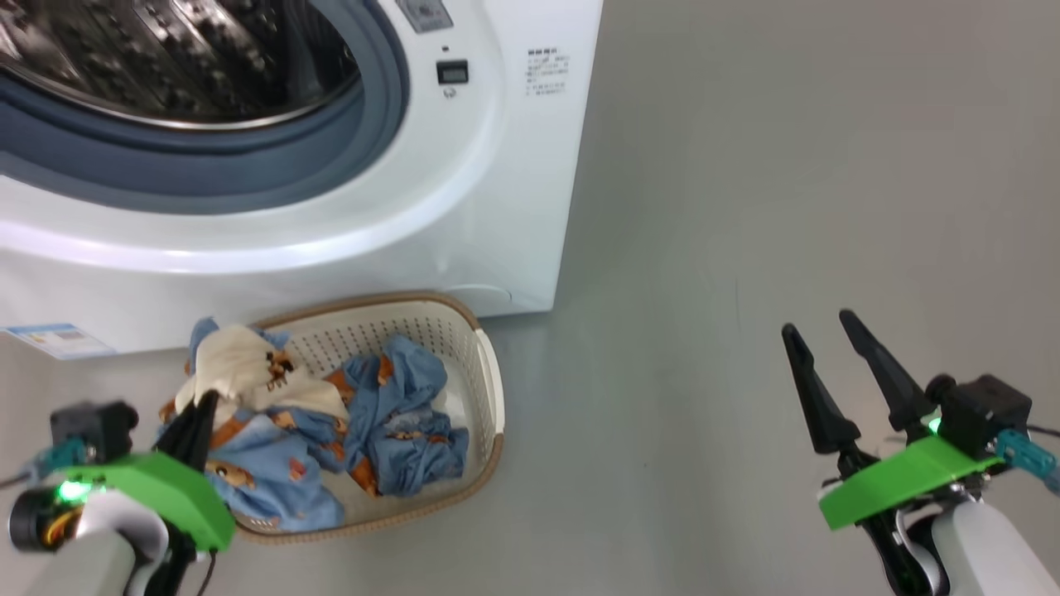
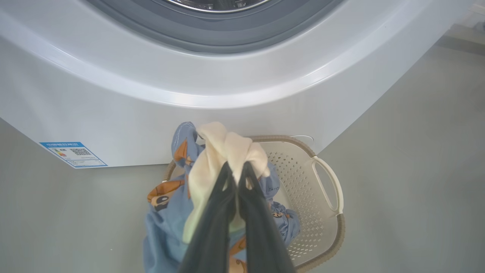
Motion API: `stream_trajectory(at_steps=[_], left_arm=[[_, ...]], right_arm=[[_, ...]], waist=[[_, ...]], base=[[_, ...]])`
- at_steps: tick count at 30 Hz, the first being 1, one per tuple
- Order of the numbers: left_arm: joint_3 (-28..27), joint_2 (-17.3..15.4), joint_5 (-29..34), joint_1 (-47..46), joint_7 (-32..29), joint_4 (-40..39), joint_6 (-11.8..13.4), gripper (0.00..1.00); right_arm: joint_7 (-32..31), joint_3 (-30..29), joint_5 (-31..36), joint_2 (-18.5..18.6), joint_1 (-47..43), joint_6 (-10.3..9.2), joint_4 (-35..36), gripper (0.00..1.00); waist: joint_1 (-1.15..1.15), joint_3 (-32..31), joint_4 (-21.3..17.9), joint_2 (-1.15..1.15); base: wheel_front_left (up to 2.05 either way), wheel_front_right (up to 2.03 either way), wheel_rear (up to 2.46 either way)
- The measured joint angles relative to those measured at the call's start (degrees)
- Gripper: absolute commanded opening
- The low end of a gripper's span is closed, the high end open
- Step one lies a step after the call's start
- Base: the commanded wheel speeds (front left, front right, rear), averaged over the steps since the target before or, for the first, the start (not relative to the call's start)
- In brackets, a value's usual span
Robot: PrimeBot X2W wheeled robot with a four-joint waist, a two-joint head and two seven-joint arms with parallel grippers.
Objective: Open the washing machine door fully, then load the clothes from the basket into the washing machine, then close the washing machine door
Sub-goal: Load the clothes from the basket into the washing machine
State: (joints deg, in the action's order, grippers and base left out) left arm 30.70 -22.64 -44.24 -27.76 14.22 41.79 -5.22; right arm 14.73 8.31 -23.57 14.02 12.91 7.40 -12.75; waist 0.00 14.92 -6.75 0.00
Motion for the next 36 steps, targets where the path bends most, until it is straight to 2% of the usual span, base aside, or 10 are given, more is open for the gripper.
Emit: stream_trajectory(at_steps=[1,8,17,27,36], left_arm=[[0.0,0.0,0.0,0.0,0.0,0.0,0.0,0.0],[-9.9,1.1,6.5,9.7,0.0,-9.9,1.0,0.0],[-20.2,4.3,14.6,21.4,0.0,-22.5,1.0,0.0],[-26.5,8.5,20.3,30.0,0.0,-32.4,1.2,0.0],[-29.3,11.1,22.5,31.7,0.0,-35.1,0.3,0.0]], right_arm=[[0.0,0.0,0.0,0.0,0.0,0.0,0.0,1.0],[0.0,-1.1,-0.2,0.4,-3.0,0.0,-0.4,1.0],[0.0,-1.9,-0.3,0.8,-5.0,0.0,-0.8,1.0],[0.0,-3.5,-0.7,1.1,-7.6,0.0,-0.4,1.0],[0.0,-3.7,-0.7,1.3,-7.8,0.0,-0.2,1.0]], waist=[[0.0,0.0,0.0,0.0],[0.0,-3.6,0.5,0.0],[0.0,-7.4,0.9,0.0],[0.0,-9.0,1.3,0.0],[0.0,-8.6,1.5,0.0]], base=[[0.0,0.0,0.0],[0.0,0.0,0.0],[0.0,0.0,0.0],[0.0,0.0,0.0],[0.0,0.0,0.0]])
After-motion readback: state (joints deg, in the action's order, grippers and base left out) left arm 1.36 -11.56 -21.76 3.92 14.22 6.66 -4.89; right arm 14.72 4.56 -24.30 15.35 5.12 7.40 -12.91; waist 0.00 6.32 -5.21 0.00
